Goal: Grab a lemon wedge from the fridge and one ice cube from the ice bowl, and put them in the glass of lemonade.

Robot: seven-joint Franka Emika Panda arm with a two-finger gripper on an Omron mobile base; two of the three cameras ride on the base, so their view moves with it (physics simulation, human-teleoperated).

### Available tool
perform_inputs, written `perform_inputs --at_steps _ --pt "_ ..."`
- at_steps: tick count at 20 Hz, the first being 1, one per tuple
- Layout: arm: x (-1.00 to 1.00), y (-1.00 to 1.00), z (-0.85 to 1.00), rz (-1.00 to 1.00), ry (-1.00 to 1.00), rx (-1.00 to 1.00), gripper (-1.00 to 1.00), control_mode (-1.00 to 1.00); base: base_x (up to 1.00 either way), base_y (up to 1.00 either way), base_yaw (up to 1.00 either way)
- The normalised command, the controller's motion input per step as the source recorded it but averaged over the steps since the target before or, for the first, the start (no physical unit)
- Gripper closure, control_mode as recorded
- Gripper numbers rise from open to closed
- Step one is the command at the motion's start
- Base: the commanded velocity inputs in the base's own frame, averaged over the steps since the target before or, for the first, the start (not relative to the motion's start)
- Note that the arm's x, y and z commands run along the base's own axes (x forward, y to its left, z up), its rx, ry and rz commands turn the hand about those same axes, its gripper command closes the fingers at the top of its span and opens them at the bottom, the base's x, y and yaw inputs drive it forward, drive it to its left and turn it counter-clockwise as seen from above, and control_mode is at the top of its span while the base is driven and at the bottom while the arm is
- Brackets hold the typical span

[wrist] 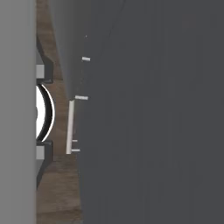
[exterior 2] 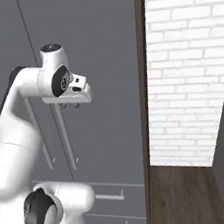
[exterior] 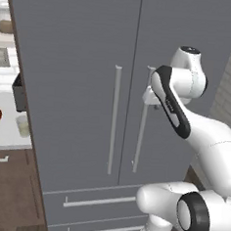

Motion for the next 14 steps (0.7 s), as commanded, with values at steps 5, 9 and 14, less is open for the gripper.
perform_inputs --at_steps 5,9,14 --pt "-0.71 -0.04 0.0 0.01 0.0 0.02 -1.0 -1.0 0.0 0.0 0.0" --pt "-0.92 -0.04 -0.08 0.0 0.0 0.01 -1.0 -1.0 0.0 0.0 0.0" --pt "-0.67 0.0 -0.36 0.0 0.01 0.0 -1.0 -1.0 0.0 0.0 0.0"
